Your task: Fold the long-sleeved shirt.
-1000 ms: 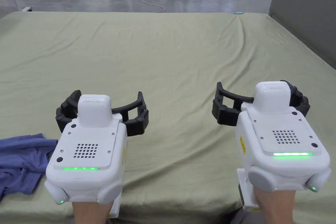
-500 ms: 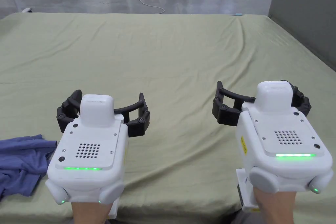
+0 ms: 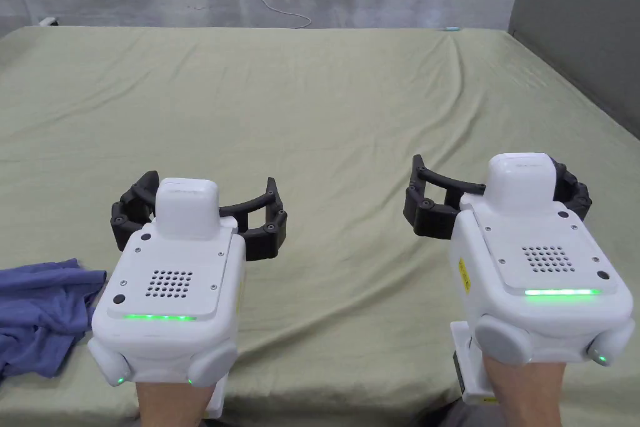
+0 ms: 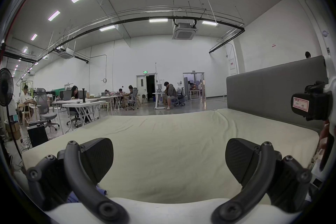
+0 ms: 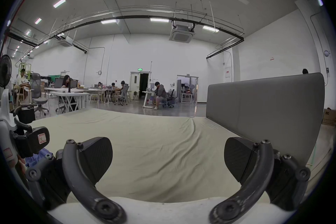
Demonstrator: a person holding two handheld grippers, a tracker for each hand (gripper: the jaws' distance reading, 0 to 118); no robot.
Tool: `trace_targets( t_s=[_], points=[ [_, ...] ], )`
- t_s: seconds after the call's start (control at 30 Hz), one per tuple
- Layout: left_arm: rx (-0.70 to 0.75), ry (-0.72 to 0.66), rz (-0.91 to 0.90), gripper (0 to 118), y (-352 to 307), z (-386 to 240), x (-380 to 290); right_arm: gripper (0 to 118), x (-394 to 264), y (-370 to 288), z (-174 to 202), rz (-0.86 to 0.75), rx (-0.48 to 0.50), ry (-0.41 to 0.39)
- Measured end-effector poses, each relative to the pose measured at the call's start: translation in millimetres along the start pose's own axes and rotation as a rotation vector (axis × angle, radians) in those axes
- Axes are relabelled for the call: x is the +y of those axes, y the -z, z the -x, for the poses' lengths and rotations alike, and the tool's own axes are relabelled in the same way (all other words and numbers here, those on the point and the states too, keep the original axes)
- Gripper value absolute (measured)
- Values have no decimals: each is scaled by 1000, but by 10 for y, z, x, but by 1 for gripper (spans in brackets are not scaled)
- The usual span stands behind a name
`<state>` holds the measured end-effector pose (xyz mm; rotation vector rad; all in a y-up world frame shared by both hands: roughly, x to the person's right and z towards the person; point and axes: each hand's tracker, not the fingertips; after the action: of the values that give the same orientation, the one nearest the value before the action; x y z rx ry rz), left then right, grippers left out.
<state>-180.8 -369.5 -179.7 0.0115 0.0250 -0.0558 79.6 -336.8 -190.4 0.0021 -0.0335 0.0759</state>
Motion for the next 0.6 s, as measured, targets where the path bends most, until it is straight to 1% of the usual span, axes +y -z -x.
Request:
trace_targets(
  t_s=[0.2, 0.6],
  points=[
    [-3, -3, 16, 118, 15, 1, -13, 118, 4, 13, -12, 3, -13, -7],
    [19, -22, 21, 118, -14, 16, 9, 118, -1, -1, -9, 4, -10, -1]
  ],
)
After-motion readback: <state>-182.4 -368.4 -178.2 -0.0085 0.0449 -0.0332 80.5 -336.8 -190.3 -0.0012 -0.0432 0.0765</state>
